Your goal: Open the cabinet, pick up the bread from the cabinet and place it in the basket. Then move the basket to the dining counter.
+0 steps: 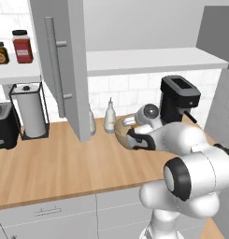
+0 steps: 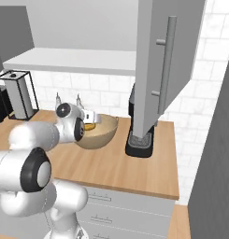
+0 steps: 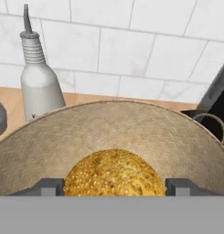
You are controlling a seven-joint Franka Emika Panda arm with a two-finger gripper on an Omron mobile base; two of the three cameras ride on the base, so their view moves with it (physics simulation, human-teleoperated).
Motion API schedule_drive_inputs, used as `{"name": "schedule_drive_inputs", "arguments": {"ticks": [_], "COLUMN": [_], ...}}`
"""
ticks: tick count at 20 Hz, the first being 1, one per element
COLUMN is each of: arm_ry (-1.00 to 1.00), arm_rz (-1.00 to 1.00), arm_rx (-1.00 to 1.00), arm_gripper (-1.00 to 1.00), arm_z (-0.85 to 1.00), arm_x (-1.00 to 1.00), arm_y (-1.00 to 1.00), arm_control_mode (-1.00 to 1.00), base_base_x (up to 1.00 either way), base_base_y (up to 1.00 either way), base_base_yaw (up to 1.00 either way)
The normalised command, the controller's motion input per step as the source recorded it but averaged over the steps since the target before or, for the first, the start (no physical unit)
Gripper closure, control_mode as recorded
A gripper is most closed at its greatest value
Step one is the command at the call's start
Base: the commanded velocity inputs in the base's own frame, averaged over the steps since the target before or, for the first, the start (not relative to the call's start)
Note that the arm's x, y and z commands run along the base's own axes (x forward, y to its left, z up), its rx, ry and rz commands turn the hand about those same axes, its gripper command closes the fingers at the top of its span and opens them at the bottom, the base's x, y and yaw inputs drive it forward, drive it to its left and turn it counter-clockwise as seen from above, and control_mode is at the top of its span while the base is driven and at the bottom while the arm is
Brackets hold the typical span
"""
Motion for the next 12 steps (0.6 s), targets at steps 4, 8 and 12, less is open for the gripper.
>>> {"name": "schedule_drive_inputs", "arguments": {"ticks": [4,8,12], "arm_ry": [0.05,0.02,0.0], "arm_rz": [0.0,0.0,0.0], "arm_rx": [0.0,0.0,0.0], "arm_gripper": [1.0,1.0,1.0], "arm_z": [-0.38,-0.41,-0.35], "arm_x": [0.38,0.31,0.18], "arm_y": [-0.01,-0.07,-0.05], "arm_control_mode": [-1.0,-1.0,-1.0], "base_base_x": [0.0,0.0,0.0], "base_base_y": [0.0,0.0,0.0], "base_base_yaw": [0.0,0.0,0.0]}}
